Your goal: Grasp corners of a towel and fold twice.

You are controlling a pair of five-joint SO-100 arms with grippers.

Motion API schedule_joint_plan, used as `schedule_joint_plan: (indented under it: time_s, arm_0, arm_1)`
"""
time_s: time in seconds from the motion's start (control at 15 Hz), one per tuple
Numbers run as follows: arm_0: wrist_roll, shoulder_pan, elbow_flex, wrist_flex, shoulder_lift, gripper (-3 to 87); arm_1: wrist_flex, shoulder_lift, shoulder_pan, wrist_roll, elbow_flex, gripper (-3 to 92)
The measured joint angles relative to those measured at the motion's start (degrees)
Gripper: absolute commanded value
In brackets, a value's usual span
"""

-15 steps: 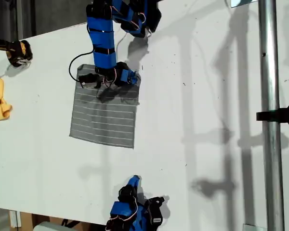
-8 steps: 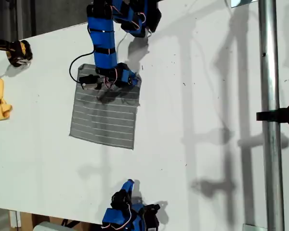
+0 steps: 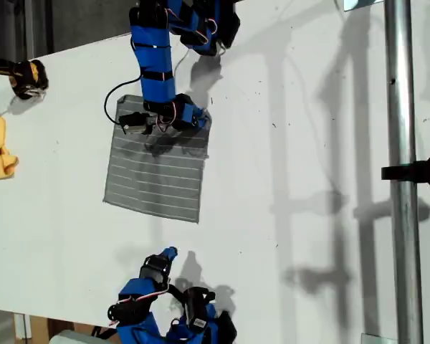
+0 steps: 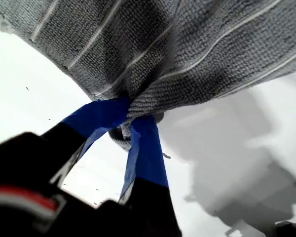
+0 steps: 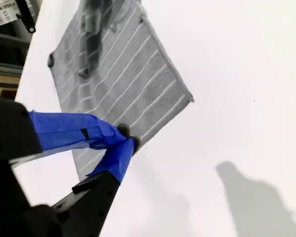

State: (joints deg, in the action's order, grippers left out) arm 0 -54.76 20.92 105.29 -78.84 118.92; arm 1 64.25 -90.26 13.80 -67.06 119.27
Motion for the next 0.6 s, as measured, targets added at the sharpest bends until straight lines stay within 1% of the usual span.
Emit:
schedule_joint_plan:
  time_s: [0.07,0.13,0.33,0.4,0.47,0.53,0.6]
  arm_0:
    - [4.3,0.0,-5.6,-0.8,-6.2,-2.5]
    - [6.9,0.0,-10.2,-1.8,-11.2,-2.5]
    - [11.0,1.7,-19.3,-4.3,-20.3,-2.1]
    - [12.5,2.2,-21.8,-5.0,-22.5,4.8]
    - [14.4,2.1,-23.7,-5.6,-24.0,18.4]
    - [15.4,1.8,-25.2,-6.2,-24.9,25.7]
    - [17.0,1.8,-26.3,-7.5,-25.2,29.8]
  arm_1:
    - [0.0,0.0,-0.1,0.0,0.0,-0.1]
    - [0.0,-0.2,-0.3,0.0,0.0,-0.1]
    - [0.0,-0.6,-0.4,0.0,0.0,-0.1]
    - [0.0,-0.9,-0.4,0.0,0.0,-0.1]
    - [0.0,-0.9,-0.4,0.0,0.0,-0.1]
    - [0.0,-0.9,-0.4,0.0,0.0,-0.1]
    - [0.0,-0.9,-0.4,0.0,0.0,-0.1]
